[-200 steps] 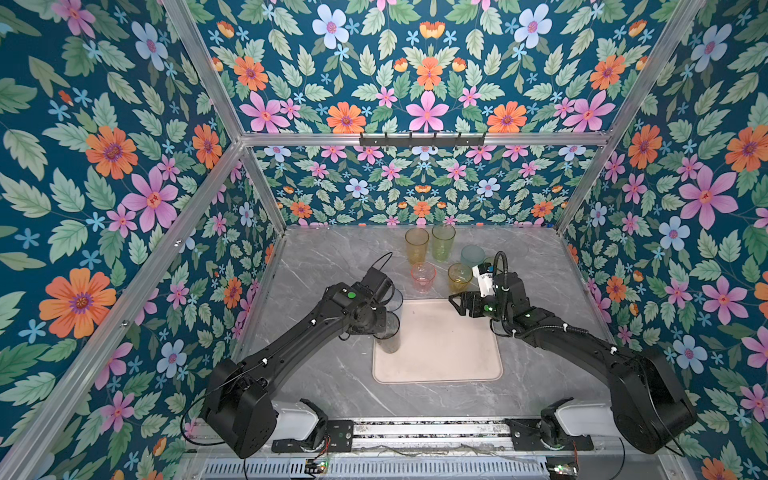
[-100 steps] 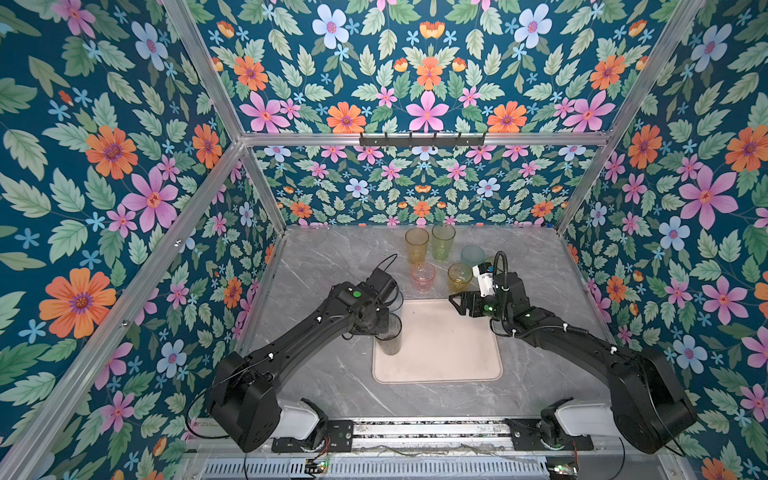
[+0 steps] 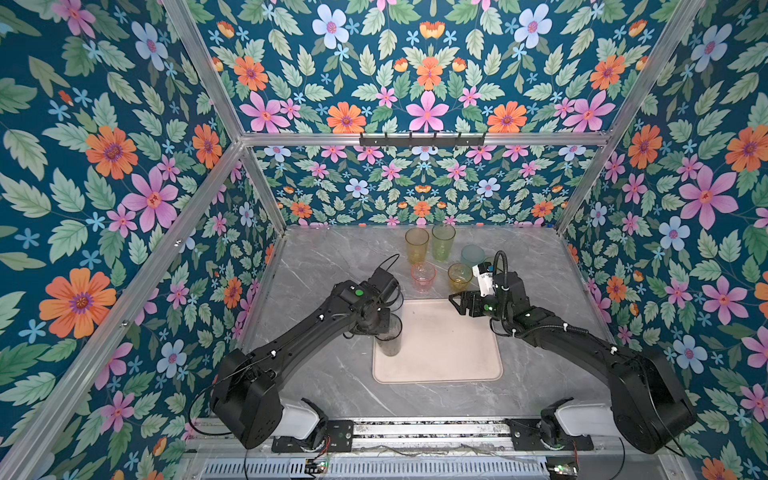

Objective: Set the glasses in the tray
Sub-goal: 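Lower the grey glass onto the tray with the left gripper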

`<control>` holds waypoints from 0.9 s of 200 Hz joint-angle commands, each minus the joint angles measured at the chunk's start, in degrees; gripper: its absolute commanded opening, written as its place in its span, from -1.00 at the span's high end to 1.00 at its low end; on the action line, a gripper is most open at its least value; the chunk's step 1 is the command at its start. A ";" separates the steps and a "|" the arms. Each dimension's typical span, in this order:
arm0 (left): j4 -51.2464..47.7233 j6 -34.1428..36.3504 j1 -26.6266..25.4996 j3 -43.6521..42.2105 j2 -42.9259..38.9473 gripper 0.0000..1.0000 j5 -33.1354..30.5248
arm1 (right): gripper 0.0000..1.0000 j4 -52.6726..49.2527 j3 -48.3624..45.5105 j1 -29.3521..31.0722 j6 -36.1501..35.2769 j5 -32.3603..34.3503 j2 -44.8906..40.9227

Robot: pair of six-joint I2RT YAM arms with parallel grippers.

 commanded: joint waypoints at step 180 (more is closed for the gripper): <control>-4.09 1.91 -0.05 7.41 -0.62 0.35 -3.60 | -0.77 -0.15 0.51 0.03 -0.64 0.50 -0.21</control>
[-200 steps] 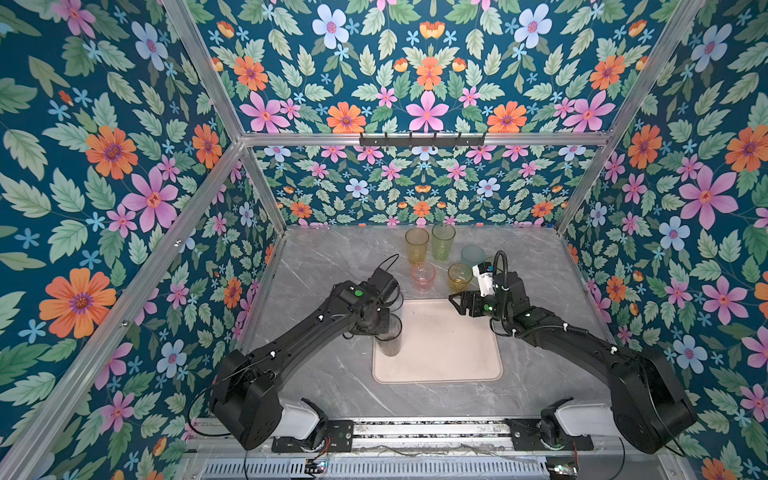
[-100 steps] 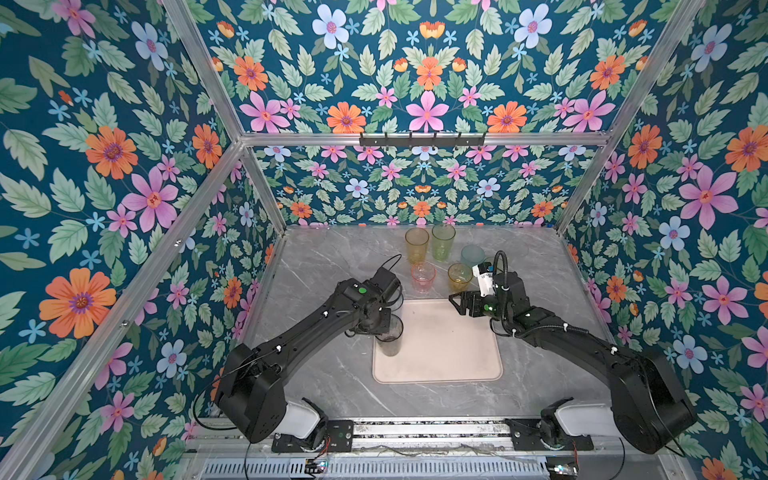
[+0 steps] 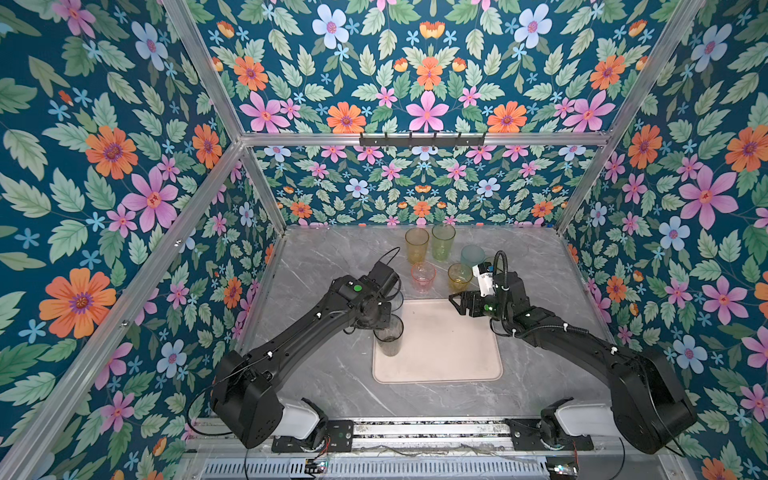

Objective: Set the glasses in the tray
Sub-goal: 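Lower the grey glass onto the tray with the left gripper, then open the left gripper and lift it away toward the glass cluster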

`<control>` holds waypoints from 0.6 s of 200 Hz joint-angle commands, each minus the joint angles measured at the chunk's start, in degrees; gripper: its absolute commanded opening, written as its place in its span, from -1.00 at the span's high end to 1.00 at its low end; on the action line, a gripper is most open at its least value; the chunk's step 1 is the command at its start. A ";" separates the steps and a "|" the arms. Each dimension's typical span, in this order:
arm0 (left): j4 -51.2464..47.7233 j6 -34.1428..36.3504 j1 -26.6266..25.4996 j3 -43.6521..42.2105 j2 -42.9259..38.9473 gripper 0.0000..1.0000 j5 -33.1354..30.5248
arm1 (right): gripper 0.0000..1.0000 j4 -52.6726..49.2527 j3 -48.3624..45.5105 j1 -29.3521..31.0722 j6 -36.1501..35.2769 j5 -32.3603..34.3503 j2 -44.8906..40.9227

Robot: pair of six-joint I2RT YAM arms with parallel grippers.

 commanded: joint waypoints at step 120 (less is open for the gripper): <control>-1.00 6.06 2.54 23.55 6.93 0.13 -9.19 | -0.77 -0.20 0.27 0.05 -0.77 0.73 -0.72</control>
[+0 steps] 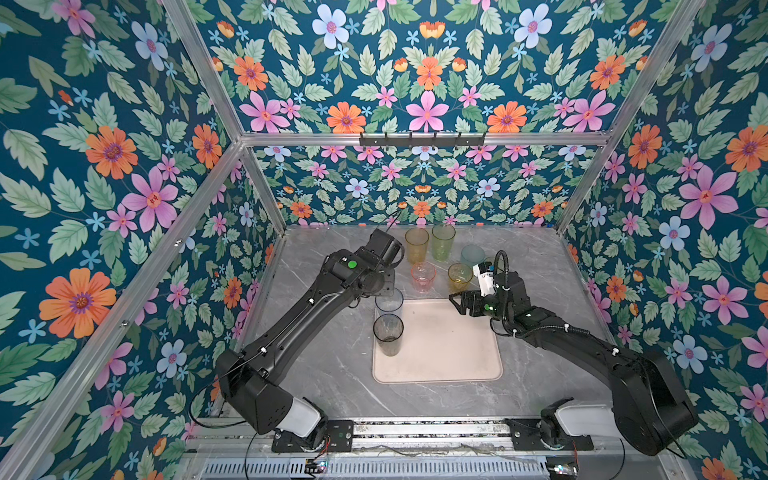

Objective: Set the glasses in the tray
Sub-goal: 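Open the left gripper and lift it away toward the glass cluster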

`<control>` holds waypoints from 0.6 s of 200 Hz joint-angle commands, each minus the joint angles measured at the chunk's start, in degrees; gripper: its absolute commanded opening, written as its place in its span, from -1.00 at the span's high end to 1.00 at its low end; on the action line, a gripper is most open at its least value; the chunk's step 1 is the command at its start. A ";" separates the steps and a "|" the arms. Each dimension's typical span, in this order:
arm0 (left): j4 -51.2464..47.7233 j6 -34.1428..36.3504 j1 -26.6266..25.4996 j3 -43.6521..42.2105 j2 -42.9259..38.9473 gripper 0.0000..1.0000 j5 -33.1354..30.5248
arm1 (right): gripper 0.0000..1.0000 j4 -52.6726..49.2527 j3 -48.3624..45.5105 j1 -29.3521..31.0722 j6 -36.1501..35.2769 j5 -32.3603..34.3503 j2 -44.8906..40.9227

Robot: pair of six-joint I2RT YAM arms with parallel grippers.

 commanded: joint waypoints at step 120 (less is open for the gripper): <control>14.60 4.68 10.09 14.97 15.64 0.09 5.81 | -0.77 0.58 0.09 0.23 -0.33 -0.06 -0.05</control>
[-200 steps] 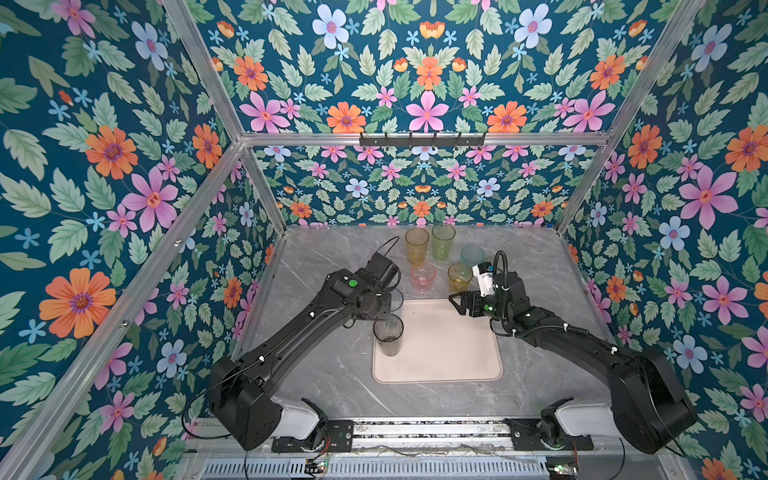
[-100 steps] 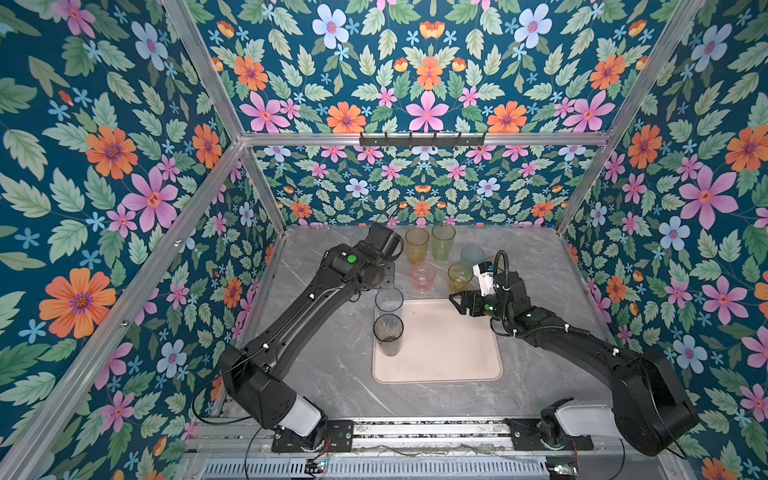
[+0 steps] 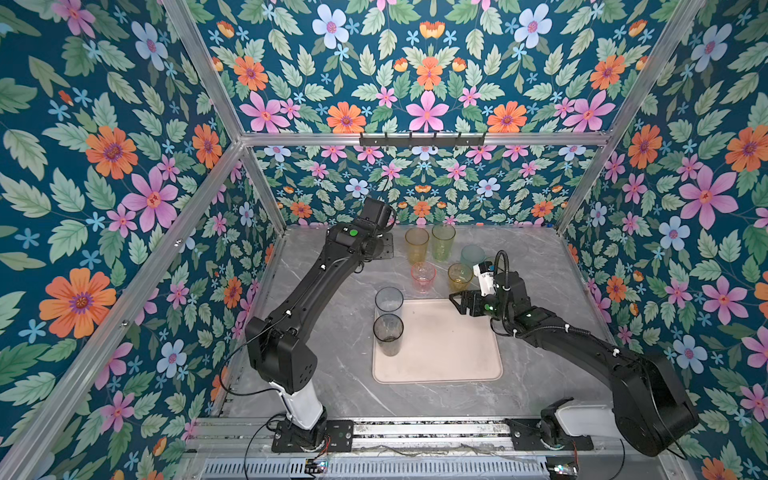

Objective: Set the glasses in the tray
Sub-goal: 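Open the left gripper and lift it away toward the glass cluster, then move the left gripper over the yellow glass farthest from the robot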

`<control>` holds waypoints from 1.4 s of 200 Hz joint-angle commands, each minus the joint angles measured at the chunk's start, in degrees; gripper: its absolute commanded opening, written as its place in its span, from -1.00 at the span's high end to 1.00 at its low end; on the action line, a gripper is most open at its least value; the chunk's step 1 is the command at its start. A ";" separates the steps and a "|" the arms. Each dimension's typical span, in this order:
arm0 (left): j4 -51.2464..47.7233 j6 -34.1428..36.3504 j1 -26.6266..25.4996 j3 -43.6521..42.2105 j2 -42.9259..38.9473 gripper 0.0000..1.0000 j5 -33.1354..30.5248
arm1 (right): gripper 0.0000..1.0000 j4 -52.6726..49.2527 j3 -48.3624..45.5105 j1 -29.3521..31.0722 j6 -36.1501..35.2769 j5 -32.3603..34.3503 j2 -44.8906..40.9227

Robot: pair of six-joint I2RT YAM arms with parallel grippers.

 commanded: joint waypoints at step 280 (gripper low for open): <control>13.98 -0.98 1.59 17.65 24.31 -0.19 3.71 | -0.77 0.11 0.19 0.18 -0.33 -0.22 0.08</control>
